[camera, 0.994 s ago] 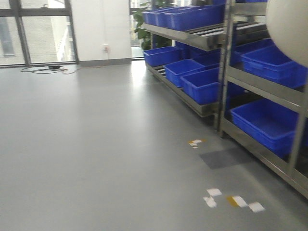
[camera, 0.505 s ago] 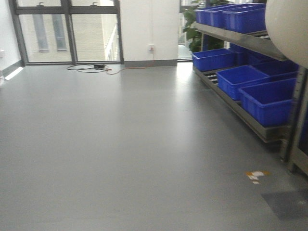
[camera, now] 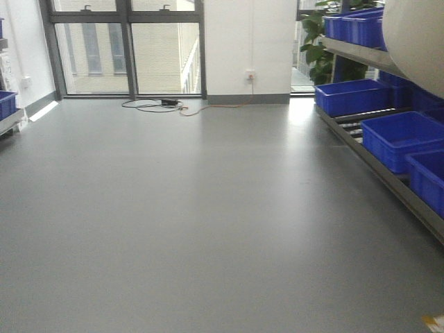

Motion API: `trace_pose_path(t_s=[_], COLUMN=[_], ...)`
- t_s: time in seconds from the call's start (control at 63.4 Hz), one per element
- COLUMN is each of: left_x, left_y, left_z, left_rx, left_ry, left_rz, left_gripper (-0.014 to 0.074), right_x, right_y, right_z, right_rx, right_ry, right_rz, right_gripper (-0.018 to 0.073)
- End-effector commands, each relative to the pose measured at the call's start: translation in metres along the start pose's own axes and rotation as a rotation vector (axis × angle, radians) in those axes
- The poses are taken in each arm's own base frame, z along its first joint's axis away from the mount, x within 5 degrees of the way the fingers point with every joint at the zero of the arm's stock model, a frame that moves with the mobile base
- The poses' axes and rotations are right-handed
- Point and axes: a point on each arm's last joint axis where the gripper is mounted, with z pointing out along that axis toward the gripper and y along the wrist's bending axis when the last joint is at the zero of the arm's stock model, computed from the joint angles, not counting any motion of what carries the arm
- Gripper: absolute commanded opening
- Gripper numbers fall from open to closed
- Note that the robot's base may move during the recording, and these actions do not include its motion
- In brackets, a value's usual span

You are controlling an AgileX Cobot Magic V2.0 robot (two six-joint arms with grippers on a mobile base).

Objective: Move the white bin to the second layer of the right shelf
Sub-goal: 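Drive across the floor toward the roller shelves, carrying the bin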

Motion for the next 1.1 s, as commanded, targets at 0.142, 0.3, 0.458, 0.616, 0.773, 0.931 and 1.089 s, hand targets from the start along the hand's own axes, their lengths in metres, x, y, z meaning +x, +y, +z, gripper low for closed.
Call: trace_pose_path(t_s=[0.142, 0.3, 0.458, 0.616, 0.773, 0.931, 1.089], left_x=[0.0003, 0.0003, 0.0003, 0.0003, 0.0003, 0.0003, 0.0003], left_y=[-0.0004, -0.0004, -0.0004, -0.0004, -0.0004, -0.0004, -0.0004], left_z=[0.0005, 0.0005, 0.0005, 0.0005, 0.0005, 0.0005, 0.0005], left_rx=[0.008, 0.008, 0.008, 0.008, 0.008, 0.008, 0.008], left_ry=[-0.076, -0.076, -0.076, -0.076, -0.076, -0.076, -0.076], left_rz=[-0.007, -0.007, -0.007, -0.007, -0.007, -0.007, -0.007], left_gripper=[0.0085, 0.0085, 0.0085, 0.0085, 0.0085, 0.0085, 0.0085], right_x=[-0.0158, -0.0158, -0.0158, -0.0158, -0.0158, -0.0158, -0.0158], right_y=[0.0032, 0.0032, 0.0032, 0.0032, 0.0032, 0.0032, 0.0032], right_z=[-0.0054, -0.0054, -0.0054, -0.0054, -0.0054, -0.0054, -0.0054], right_rx=[-0.026, -0.026, -0.026, -0.026, -0.026, -0.026, -0.026], right_ry=[-0.118, -0.118, -0.118, -0.118, -0.118, -0.118, -0.118], right_rz=[0.006, 0.006, 0.006, 0.006, 0.006, 0.006, 0.006], right_gripper=[0.0050, 0.0050, 0.0050, 0.0050, 0.0050, 0.0050, 0.0050])
